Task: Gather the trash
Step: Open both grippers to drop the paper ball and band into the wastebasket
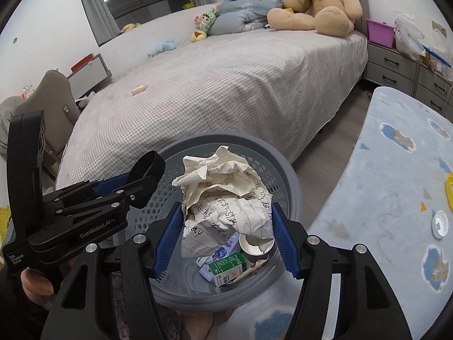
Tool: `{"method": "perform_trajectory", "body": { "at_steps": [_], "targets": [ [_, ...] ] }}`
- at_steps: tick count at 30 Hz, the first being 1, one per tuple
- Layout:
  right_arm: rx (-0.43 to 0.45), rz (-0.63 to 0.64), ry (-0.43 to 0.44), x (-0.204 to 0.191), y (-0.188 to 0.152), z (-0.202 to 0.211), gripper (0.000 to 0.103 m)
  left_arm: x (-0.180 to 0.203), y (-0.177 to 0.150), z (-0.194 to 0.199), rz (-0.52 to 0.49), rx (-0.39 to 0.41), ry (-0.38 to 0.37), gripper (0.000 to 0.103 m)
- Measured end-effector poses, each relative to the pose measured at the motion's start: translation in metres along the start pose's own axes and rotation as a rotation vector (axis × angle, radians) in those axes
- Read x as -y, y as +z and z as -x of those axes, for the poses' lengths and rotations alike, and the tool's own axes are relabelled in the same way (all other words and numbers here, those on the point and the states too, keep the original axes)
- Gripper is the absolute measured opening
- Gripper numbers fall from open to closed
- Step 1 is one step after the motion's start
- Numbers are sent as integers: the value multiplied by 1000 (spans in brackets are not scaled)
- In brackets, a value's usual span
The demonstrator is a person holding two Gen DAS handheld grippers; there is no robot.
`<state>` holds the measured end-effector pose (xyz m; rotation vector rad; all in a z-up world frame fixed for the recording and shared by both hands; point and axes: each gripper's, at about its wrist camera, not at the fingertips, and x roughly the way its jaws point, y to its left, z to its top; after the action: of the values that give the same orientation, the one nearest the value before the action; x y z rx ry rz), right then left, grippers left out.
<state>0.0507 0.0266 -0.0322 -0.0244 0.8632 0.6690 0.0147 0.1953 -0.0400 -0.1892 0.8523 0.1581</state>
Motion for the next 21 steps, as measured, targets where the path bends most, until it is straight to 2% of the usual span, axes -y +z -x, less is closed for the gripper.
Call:
{"method": "perform_trajectory", "body": {
  "at_steps": [8, 11, 13, 15, 21],
  "targets": [
    [-14, 9, -17, -3, 4, -11, 64, -9, -1, -1, 29, 5, 28, 38],
    [-12, 13, -21, -4, 5, -11, 67, -9, -1, 1, 24, 9, 37, 46],
    [-7, 15, -24, -5, 5, -10, 70, -9, -1, 3, 21, 18, 46, 61],
    [-2, 16, -27, -5, 6, -9, 72, -10, -1, 5, 25, 29, 52, 65],
    [-6, 9, -32, -4, 4, -9, 73, -14, -1, 6, 43, 28, 55, 66]
  ]
}}
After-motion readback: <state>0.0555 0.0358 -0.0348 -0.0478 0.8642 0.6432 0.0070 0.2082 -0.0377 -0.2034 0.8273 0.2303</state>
